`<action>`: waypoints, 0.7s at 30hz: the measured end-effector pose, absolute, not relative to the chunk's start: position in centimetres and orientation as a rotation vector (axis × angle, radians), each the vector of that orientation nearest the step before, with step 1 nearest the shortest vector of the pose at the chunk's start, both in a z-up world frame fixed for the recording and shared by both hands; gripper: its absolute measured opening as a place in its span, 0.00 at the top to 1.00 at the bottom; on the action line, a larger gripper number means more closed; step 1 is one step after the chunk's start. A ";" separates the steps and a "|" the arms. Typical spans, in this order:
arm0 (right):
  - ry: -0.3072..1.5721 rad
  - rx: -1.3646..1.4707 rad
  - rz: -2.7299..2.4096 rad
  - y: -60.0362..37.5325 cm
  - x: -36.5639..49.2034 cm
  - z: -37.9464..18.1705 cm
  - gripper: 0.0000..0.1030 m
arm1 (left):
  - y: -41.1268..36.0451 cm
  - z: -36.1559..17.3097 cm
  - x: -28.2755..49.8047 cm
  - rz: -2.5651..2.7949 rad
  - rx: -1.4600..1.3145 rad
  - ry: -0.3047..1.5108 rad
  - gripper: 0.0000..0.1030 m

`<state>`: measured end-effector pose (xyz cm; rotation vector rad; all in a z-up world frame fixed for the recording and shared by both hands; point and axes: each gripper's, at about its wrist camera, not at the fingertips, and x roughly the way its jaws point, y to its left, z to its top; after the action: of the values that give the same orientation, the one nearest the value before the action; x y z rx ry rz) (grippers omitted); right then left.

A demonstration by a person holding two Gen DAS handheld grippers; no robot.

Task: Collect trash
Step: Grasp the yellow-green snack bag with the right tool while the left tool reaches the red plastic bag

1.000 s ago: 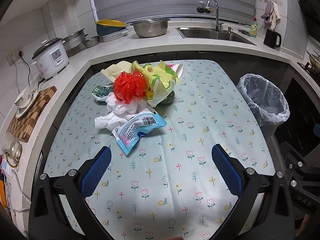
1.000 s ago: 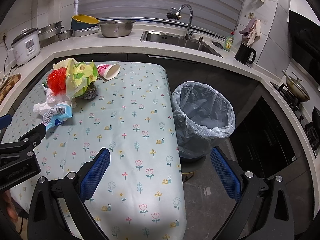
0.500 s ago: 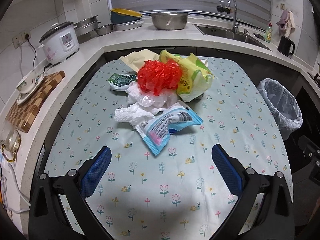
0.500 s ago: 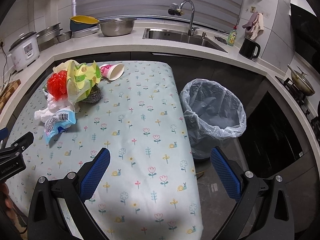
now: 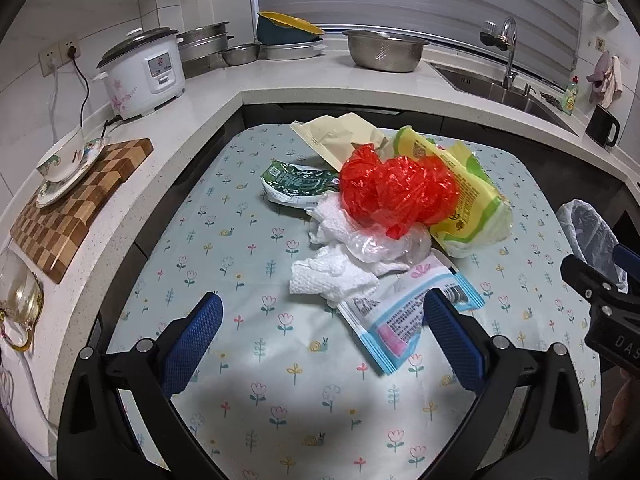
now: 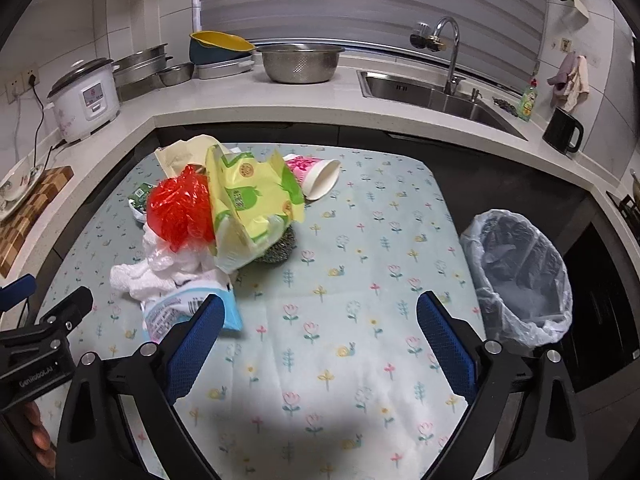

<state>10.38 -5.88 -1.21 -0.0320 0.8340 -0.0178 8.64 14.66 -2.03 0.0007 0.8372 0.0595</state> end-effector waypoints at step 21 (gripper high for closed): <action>0.871 0.016 0.032 -3.6 17.5 -3.7 0.81 | 13.9 -3.1 17.2 -0.092 -0.056 0.853 0.07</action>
<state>17.51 -3.63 -3.66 0.0157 0.8706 0.0323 17.18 13.92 -3.05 -0.0562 0.8531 -0.0920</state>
